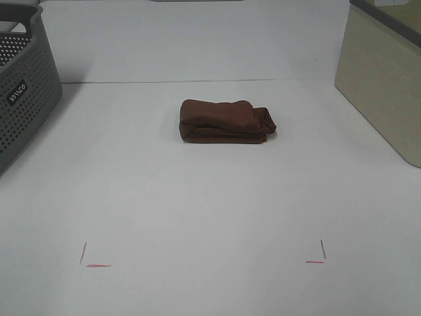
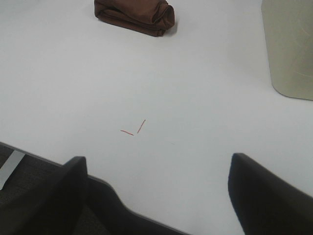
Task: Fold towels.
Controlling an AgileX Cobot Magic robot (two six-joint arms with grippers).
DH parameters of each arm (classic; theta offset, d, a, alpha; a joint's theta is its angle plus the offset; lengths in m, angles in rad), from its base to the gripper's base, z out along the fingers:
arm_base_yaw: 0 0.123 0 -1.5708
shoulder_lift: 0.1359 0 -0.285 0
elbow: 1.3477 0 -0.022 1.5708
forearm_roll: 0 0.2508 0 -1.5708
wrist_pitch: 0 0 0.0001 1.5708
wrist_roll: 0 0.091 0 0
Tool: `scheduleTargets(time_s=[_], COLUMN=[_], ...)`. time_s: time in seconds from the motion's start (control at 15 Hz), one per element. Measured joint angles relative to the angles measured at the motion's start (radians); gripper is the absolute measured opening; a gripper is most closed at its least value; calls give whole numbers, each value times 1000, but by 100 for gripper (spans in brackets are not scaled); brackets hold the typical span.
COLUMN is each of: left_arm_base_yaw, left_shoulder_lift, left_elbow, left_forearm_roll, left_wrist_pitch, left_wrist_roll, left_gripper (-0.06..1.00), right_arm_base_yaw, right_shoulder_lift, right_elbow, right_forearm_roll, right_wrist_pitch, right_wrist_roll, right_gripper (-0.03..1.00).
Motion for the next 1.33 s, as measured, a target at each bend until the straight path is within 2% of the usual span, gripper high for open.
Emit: scheduleTargets(time_s=[0.33, 1.07, 1.2, 1.33], left_arm_base_yaw=[0, 0, 24, 82], left_shoulder_lift=[1, 1, 0, -30], left_elbow=[30, 30, 30, 30], left_forearm_roll=[-26, -27, -27, -27], left_wrist_pitch=[-28, -28, -28, -29], left_wrist_roll=[24, 49, 49, 49], left_gripper=[72, 72, 72, 72], right_arm_base_yaw=[0, 0, -47, -120], right_shoulder_lift=[0, 0, 0, 0], right_elbow=[60, 60, 60, 60], right_forearm_roll=[-3, 8, 22, 27], right_wrist_pitch=[-50, -51, -51, -51], right_wrist_roll=[-35, -35, -35, -35], right_gripper=[75, 75, 75, 75])
